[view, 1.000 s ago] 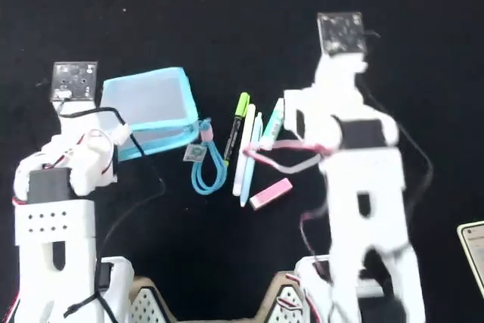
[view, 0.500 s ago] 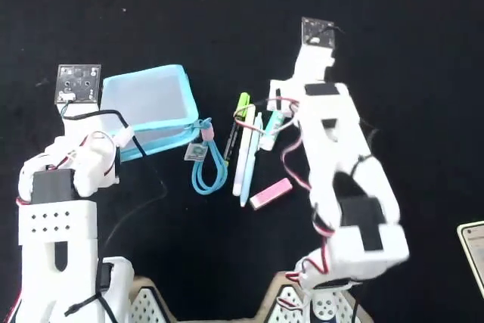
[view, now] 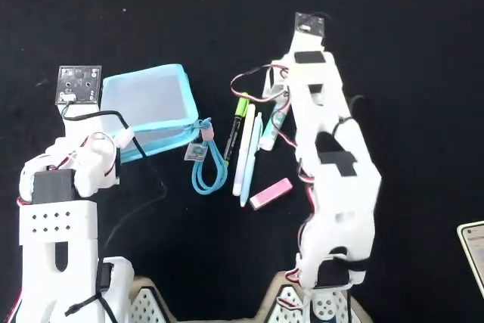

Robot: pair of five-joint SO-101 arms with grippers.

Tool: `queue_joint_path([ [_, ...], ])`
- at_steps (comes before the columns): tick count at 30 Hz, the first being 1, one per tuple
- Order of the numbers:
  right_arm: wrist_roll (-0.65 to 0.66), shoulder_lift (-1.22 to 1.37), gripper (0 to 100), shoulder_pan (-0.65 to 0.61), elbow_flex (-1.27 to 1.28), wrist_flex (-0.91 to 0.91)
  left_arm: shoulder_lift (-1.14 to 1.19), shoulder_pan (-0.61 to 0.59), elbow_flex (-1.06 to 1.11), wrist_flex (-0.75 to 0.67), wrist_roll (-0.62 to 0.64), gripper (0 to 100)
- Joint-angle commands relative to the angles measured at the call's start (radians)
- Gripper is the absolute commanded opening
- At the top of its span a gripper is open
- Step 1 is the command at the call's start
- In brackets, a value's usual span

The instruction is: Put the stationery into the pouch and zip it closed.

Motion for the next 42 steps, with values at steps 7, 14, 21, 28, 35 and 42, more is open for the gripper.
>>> queue_joint_path([
  [7,-0.127,0.257,13.8,0.043,-0.461,0.327,0.002,-0.01,0.012,0.0,0.009,3],
  [14,-0.132,0.397,13.7,0.041,-0.812,0.628,0.002,-0.01,0.012,0.0,0.009,3],
  [21,-0.132,0.446,14.2,0.035,-0.911,0.666,0.002,-0.01,0.022,-0.003,0.008,3],
  [28,-0.126,0.406,18.4,0.035,-0.888,0.667,0.002,-0.01,0.068,-0.069,0.002,3],
  [35,-0.133,0.341,18.3,0.023,-0.734,0.666,0.002,-0.01,0.064,-0.064,0.002,3],
  [42,-0.124,0.332,3.7,0.031,-0.717,0.666,0.002,-0.01,0.068,-0.068,0.002,3],
])
